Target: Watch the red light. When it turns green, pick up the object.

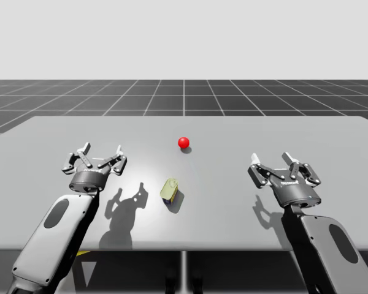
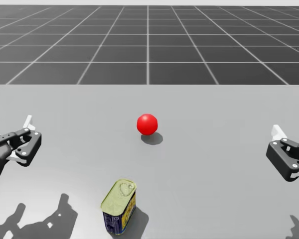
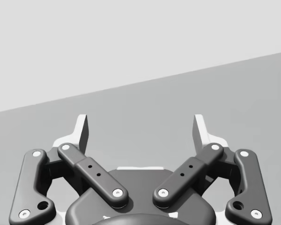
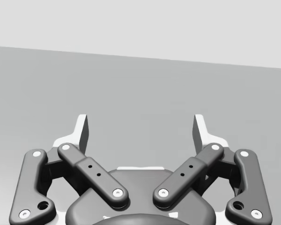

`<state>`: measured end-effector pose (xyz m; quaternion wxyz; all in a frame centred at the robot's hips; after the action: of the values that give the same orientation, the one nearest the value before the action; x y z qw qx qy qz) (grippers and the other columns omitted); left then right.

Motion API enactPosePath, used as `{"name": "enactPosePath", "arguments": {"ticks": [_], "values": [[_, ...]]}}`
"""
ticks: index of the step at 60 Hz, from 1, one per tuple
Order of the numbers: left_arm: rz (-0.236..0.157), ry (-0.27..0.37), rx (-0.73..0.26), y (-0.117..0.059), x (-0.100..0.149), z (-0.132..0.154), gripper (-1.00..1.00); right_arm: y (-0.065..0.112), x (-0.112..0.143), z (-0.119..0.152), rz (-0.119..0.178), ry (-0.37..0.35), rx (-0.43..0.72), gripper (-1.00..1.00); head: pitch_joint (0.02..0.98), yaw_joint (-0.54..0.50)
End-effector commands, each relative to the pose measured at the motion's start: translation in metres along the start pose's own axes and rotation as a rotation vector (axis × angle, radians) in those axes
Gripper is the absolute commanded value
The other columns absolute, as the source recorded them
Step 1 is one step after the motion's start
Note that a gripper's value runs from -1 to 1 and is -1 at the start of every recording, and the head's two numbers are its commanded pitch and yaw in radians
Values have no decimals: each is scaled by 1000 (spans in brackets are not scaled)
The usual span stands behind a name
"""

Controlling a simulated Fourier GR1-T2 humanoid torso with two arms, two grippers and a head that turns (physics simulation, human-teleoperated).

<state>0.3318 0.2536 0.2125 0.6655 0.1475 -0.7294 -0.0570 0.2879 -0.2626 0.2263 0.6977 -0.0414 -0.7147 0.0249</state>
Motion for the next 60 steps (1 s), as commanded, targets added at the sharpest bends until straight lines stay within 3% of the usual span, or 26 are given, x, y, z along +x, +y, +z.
{"name": "enactPosePath", "arguments": {"ticks": [1,39,60], "values": [[0,0,-2,0,0,0,-1000,0,0,0,2,-1,-1,-1000,590,-7],[-1,1,-9,-1,0,0,-1000,-1,0,0,4,-2,-2,-1000,600,-6],[-2,3,-16,-2,0,0,-1000,0,0,0,11,-1,0,-1000,786,55]]}}
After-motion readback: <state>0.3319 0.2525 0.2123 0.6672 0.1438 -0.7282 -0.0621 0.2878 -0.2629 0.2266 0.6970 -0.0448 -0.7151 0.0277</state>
